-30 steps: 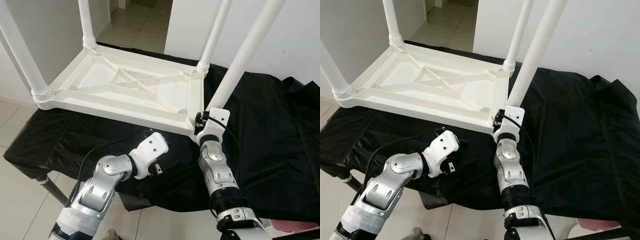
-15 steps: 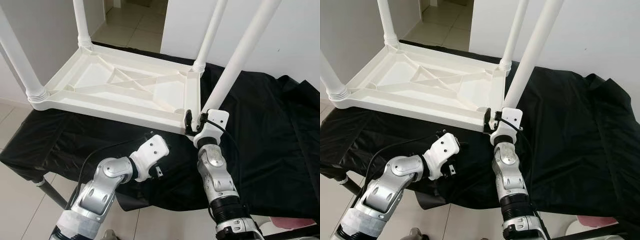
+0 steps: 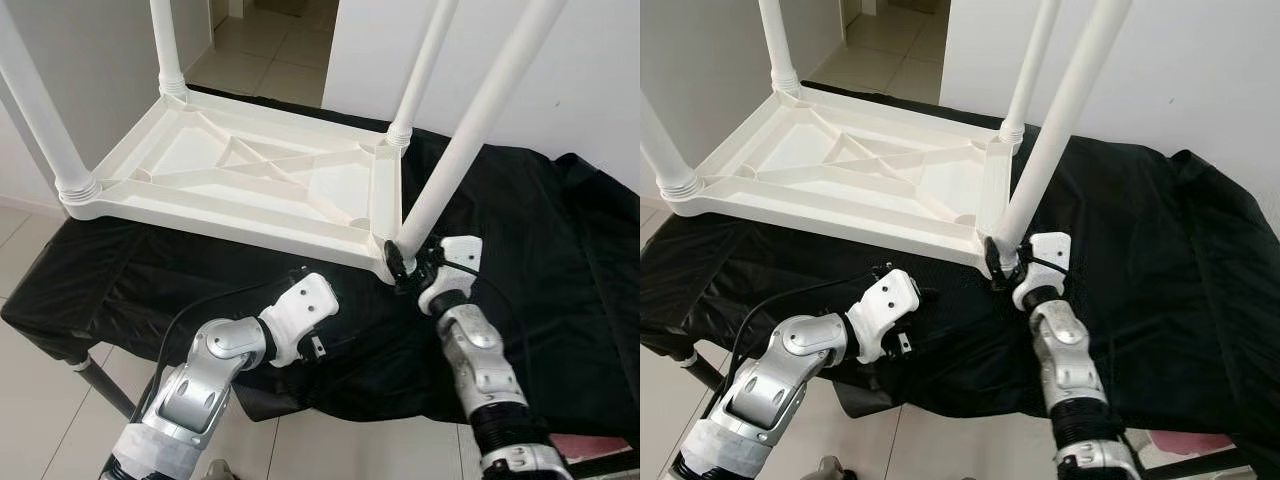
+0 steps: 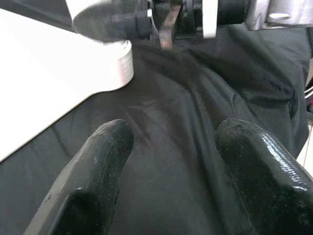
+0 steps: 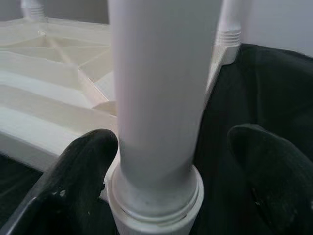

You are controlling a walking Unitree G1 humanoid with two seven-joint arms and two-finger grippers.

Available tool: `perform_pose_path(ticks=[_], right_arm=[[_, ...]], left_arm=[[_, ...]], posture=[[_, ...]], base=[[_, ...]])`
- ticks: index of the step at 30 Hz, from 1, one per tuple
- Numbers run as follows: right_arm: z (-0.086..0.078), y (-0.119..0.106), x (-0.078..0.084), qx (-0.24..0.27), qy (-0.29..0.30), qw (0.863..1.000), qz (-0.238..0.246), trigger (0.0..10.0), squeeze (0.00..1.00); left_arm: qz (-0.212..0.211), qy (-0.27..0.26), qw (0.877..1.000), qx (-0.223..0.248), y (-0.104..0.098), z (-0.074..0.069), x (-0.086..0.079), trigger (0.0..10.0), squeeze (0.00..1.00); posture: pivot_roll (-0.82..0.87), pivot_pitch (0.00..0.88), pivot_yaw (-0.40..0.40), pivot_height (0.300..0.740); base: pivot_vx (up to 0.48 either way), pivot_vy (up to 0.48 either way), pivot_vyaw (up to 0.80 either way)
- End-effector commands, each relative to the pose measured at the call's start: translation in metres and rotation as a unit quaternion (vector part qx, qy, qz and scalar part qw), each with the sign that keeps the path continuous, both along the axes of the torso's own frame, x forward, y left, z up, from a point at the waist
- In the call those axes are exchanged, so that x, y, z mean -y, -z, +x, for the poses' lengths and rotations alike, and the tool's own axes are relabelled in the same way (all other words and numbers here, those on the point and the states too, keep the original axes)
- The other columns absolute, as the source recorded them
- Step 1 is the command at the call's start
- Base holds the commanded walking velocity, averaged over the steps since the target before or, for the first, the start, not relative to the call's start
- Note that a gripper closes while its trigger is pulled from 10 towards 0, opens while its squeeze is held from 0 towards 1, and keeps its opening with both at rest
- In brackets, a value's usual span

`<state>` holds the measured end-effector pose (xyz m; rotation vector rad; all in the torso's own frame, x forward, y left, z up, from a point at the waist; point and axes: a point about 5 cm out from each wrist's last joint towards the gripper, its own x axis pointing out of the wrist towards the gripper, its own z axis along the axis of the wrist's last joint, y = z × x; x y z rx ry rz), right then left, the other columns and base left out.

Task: Building children table

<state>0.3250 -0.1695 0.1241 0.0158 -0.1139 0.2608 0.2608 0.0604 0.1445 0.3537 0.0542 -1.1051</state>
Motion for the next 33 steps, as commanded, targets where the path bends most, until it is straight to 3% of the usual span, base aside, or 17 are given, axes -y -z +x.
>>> perform_pose_path(ticks=[1,3,8,21,22,24,25,33], right_arm=[[0.003,0.002,0.005,-0.007,-0.032,0.999,-0.002,10.0,0.00],[0.009,0.005,0.007,-0.030,-0.089,0.996,-0.009,10.0,0.00],[0.019,0.004,0.004,-0.045,-0.131,0.990,-0.031,10.0,0.00],[0.040,-0.005,-0.003,-0.055,-0.156,0.984,-0.063,10.0,0.00],[0.042,-0.006,-0.004,-0.056,-0.158,0.984,-0.065,4.0,0.00],[0.042,-0.006,-0.004,-0.056,-0.158,0.984,-0.065,4.0,0.00],[0.044,-0.008,-0.004,-0.056,-0.159,0.984,-0.065,0.0,0.00],[0.043,-0.005,0.000,-0.058,-0.157,0.984,-0.064,0.0,0.00]], left_arm=[[0.000,-0.020,1.000,0.010,-0.001,0.002,0.001,10.0,0.00],[0.001,-0.018,1.000,0.010,-0.002,0.003,0.001,10.0,0.00],[0.003,-0.020,1.000,0.013,-0.003,0.004,0.000,10.0,0.00],[0.002,-0.040,0.999,0.017,-0.005,0.006,-0.005,10.0,0.00],[0.002,-0.041,0.999,0.017,-0.005,0.006,-0.005,10.0,0.00],[0.002,-0.041,0.999,0.017,-0.005,0.006,-0.005,10.0,0.00],[0.001,-0.041,0.999,0.018,-0.006,0.007,-0.005,10.0,0.00],[0.001,-0.041,0.999,0.021,-0.007,0.008,-0.005,10.0,0.00]], posture=[[0.06,0.044,-0.117,0.740],[0.06,0.043,-0.107,0.740],[0.07,0.042,-0.110,0.740],[0.11,0.041,-0.125,0.740],[0.11,0.039,-0.125,0.740],[0.11,0.039,-0.125,0.740],[0.11,0.038,-0.125,0.740],[0.11,0.039,-0.121,0.740]], base=[[0.000,0.000,0.00],[0.000,0.000,0.00],[0.000,0.000,0.00],[0.000,0.000,0.00],[0.000,0.000,0.00],[0.000,0.000,0.00],[0.000,0.000,0.00],[0.000,0.000,0.00]])
